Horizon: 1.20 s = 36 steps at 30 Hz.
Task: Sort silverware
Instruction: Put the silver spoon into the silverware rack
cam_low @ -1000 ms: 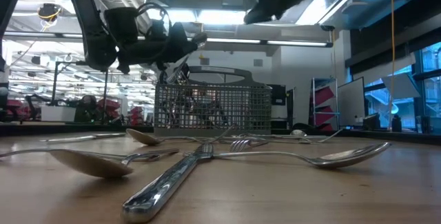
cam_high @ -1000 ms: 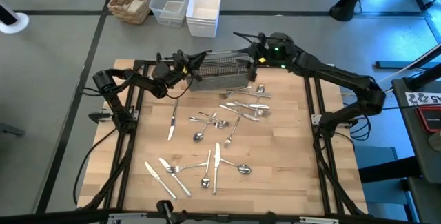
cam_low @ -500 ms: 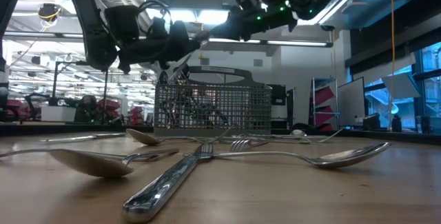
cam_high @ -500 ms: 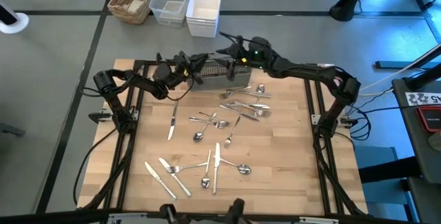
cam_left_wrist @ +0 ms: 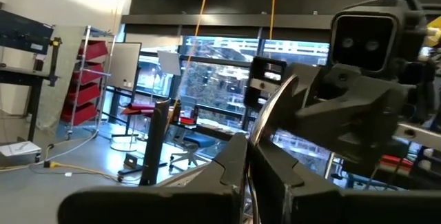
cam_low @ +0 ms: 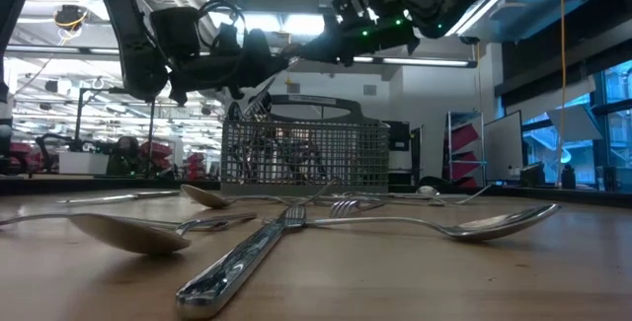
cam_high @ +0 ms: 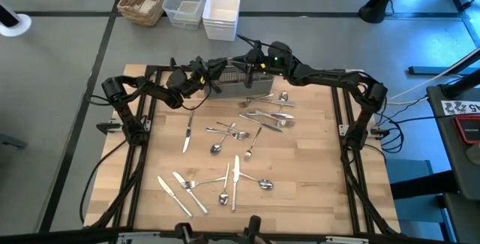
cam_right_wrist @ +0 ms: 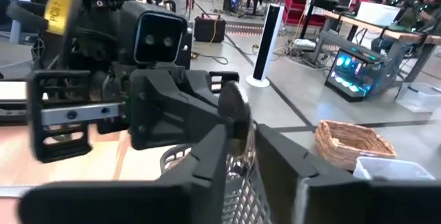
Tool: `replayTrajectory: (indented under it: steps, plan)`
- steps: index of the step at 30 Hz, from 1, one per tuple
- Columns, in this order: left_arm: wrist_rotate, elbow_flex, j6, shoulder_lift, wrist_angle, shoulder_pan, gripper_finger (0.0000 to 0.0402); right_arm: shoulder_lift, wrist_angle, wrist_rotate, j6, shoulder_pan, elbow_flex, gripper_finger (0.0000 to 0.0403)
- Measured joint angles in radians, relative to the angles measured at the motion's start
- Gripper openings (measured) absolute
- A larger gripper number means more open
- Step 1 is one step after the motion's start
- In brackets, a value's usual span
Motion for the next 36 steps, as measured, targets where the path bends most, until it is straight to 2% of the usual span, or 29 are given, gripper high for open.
replayTrajectory:
  steps: [9,19,26,36]
  plan:
    - [0.004,0.0,0.0,0.0,-0.001,0.0,0.001,0.025,0.069,0.002,0.048,0.0,0.0,0.0009]
    - [-0.005,0.0,-0.003,-0.002,0.001,0.002,0.0064,0.03,0.066,0.001,0.052,0.004,0.0,0.0006]
    - [-0.005,-0.001,-0.009,-0.029,0.025,0.004,0.0103,0.029,0.091,0.043,0.045,0.038,0.002,0.0004]
    - [0.006,-0.002,-0.06,-0.099,0.011,0.018,0.0087,0.028,0.137,0.122,-0.028,0.061,0.005,0.0003]
